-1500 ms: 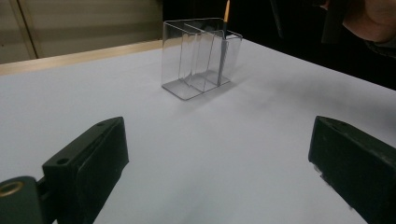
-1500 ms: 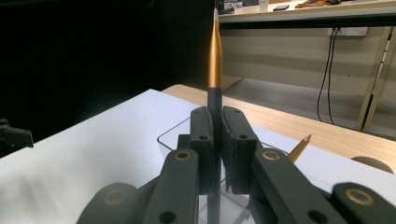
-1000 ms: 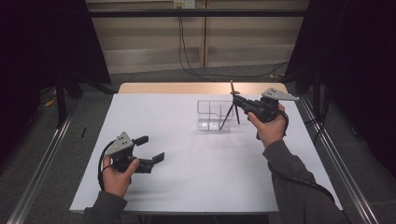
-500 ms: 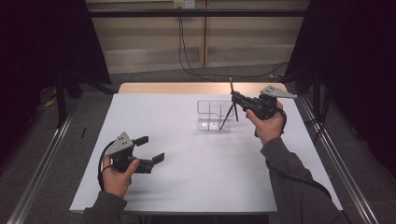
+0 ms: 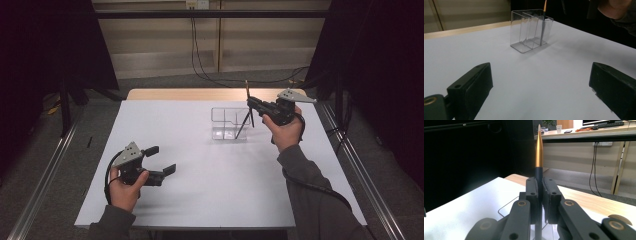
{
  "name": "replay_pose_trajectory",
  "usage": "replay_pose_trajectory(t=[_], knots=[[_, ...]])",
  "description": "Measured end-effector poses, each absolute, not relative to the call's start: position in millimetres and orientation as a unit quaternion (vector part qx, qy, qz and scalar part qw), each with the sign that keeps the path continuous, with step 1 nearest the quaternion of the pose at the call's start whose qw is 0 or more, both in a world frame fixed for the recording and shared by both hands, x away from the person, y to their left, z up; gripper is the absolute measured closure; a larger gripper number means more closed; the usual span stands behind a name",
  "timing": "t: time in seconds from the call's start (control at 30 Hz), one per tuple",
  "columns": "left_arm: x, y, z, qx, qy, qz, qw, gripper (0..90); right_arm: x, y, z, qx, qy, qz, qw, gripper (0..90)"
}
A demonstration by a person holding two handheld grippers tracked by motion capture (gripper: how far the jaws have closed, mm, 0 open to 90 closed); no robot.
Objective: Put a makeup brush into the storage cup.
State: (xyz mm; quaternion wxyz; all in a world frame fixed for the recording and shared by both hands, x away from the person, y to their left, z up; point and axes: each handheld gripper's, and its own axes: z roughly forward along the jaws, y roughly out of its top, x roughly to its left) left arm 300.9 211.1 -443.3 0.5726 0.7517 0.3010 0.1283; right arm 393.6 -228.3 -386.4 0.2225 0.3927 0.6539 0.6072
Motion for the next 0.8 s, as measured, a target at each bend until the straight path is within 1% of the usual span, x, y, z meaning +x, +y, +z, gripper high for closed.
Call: replay_pose_trajectory(t=[0.8], knots=[[301.8, 210.8, -444.9, 0.753, 0.300, 0.126, 0.572, 4.7, 403.5, -227.6, -388.1, 0.394, 0.651, 0.608, 0.226, 84.1]])
